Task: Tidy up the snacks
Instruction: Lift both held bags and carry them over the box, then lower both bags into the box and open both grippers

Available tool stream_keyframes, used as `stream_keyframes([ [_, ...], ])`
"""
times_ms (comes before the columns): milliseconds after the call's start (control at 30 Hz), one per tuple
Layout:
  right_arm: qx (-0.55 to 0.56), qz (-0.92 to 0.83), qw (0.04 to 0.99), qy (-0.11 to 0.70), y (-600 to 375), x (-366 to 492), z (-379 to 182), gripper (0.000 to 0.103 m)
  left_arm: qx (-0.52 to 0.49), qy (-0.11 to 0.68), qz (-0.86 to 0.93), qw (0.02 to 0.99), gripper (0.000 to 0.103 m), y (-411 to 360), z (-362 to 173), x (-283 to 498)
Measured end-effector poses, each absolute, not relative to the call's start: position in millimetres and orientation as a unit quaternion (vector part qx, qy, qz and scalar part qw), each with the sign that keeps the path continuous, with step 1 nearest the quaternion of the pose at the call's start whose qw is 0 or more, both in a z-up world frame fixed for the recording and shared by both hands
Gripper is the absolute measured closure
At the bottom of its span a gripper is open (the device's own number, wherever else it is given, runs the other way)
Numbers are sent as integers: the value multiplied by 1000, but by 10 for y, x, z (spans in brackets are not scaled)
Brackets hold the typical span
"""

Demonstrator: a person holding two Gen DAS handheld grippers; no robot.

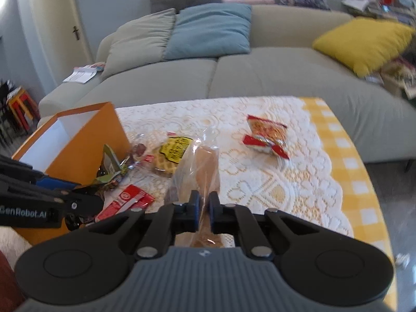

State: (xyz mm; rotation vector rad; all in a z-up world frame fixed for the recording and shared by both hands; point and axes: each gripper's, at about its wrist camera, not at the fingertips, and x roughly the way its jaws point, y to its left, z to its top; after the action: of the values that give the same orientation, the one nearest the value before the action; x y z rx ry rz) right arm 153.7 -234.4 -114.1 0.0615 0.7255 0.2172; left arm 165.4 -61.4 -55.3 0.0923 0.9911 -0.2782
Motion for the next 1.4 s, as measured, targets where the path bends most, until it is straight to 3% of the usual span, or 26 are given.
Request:
stream_keyframes([
  [600,-31,141,950,278,-1915,1254,-258,103,-36,406,-99,908,67,86,32,1422],
  [1000,-6,219,951,217,-1136,1492,406,103,1,397,-35,917,67,809,102,1549],
  [1400,78,233,922,298,-237,2103,-55,103,69,446,-7,892,67,1167,-378,1862],
])
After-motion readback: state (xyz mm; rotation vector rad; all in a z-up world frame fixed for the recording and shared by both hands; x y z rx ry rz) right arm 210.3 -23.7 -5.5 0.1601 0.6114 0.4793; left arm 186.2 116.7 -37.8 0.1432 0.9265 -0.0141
